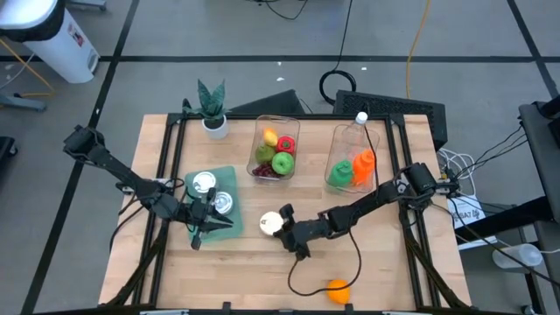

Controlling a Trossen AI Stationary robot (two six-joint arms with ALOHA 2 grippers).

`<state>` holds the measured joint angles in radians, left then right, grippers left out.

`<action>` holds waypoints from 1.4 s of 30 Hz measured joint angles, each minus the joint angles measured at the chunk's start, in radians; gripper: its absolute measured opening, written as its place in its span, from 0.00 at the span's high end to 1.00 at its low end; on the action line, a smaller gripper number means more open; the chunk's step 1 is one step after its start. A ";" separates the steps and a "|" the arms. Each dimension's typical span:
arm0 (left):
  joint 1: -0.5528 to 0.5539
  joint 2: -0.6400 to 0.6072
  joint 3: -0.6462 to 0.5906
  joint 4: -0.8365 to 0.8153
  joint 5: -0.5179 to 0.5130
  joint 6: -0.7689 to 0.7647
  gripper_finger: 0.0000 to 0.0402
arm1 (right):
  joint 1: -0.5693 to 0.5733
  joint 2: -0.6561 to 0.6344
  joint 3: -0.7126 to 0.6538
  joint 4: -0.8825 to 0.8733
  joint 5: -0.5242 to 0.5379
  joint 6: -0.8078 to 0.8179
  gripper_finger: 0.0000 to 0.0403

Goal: Pick & Place Food Item
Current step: Put the blue and pink tuna can into the green bin

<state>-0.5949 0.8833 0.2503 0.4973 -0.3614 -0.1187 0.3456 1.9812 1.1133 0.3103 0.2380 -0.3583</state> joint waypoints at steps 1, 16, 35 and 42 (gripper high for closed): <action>0.000 0.000 0.000 0.000 0.000 0.001 0.87 | -0.001 0.000 0.000 0.002 0.002 -0.006 0.99; 0.001 0.052 0.001 0.070 -0.017 0.095 0.87 | -0.004 -0.042 0.042 -0.025 -0.004 0.098 1.00; 0.007 0.648 0.428 -0.229 0.082 0.165 0.56 | -0.005 -0.041 0.042 -0.033 -0.005 0.179 1.00; -0.031 0.656 0.467 -0.236 -0.036 0.227 0.19 | -0.012 -0.061 0.042 -0.045 -0.007 0.223 1.00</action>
<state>-0.6259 1.5391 0.7169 0.2614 -0.3975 0.1087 0.3334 1.9200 1.1552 0.2656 0.2306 -0.1350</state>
